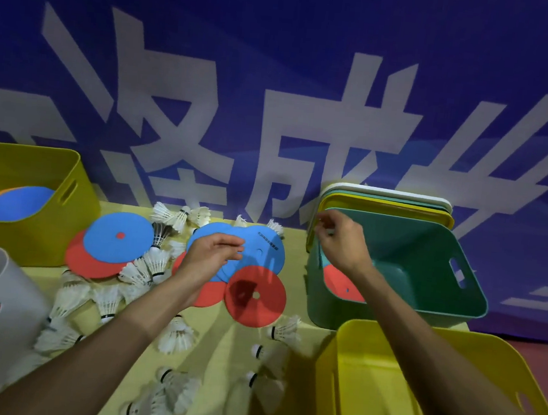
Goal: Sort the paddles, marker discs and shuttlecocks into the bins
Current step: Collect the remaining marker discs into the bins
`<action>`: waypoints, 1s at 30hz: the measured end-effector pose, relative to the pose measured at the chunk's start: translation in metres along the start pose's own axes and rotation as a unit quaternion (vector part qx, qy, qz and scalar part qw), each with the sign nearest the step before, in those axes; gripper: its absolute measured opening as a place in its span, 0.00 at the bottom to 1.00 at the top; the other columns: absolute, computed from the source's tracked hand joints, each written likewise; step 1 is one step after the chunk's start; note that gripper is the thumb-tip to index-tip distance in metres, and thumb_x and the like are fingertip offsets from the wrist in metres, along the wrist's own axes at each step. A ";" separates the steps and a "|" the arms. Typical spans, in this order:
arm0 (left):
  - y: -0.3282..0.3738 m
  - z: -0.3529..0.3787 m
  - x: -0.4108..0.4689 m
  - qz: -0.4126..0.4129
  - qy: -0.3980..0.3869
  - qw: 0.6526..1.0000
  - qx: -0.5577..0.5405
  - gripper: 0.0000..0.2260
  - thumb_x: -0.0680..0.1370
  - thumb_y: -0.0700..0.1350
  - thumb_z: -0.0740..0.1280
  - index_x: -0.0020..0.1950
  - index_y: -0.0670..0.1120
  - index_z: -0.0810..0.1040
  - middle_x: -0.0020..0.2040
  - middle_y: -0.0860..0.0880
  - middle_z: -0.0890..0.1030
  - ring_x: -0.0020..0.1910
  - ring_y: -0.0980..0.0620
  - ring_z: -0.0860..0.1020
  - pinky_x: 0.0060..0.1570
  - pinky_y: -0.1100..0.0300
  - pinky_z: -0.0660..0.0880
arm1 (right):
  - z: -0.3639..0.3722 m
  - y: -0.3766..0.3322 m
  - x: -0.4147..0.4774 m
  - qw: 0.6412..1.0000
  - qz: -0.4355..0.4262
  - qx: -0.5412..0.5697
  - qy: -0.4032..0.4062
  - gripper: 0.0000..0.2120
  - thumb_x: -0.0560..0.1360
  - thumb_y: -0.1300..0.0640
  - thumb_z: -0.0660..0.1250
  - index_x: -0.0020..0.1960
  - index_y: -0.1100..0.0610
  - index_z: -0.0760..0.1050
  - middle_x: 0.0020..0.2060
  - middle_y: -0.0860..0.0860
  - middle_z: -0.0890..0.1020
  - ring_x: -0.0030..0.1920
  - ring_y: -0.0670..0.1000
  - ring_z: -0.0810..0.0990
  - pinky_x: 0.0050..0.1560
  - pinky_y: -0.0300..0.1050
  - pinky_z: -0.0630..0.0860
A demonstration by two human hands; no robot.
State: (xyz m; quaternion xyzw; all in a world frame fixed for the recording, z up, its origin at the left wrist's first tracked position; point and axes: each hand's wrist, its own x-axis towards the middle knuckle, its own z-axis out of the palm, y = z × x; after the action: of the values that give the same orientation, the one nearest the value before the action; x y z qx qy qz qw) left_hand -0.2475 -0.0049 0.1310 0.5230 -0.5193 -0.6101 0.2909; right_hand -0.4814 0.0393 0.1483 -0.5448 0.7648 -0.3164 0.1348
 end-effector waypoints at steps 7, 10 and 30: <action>-0.029 -0.059 0.018 -0.033 0.017 0.999 0.010 0.09 0.75 0.35 0.67 0.49 0.46 0.82 0.50 0.49 0.84 0.51 0.54 0.81 0.50 0.64 0.74 | 0.072 -0.028 0.009 0.992 0.037 -0.033 -0.115 0.18 0.74 0.60 0.68 0.63 0.60 0.74 0.57 0.56 0.80 0.57 0.54 0.78 0.57 0.41 0.70; -0.047 -0.086 0.020 -0.055 0.011 0.998 0.010 0.08 0.73 0.37 0.69 0.49 0.47 0.82 0.50 0.49 0.84 0.54 0.51 0.80 0.58 0.57 0.74 | 0.108 -0.021 0.011 0.980 0.069 -0.055 -0.175 0.23 0.72 0.59 0.68 0.66 0.60 0.71 0.59 0.56 0.78 0.60 0.56 0.76 0.60 0.42 0.69; -0.077 -0.111 0.049 -0.076 -0.071 0.991 0.080 0.09 0.77 0.31 0.62 0.51 0.42 0.79 0.48 0.44 0.83 0.45 0.50 0.82 0.45 0.65 0.77 | 0.206 0.053 -0.013 0.934 0.242 -0.143 -0.222 0.35 0.66 0.47 0.75 0.66 0.58 0.64 0.63 0.58 0.66 0.63 0.60 0.66 0.65 0.56 0.67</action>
State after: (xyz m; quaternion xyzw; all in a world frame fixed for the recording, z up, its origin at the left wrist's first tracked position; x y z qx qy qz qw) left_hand -0.1427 -0.0634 0.0522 0.5382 -0.5442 -0.6225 0.1633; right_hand -0.4025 -0.0072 -0.0446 -0.4135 0.8611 -0.0325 0.2941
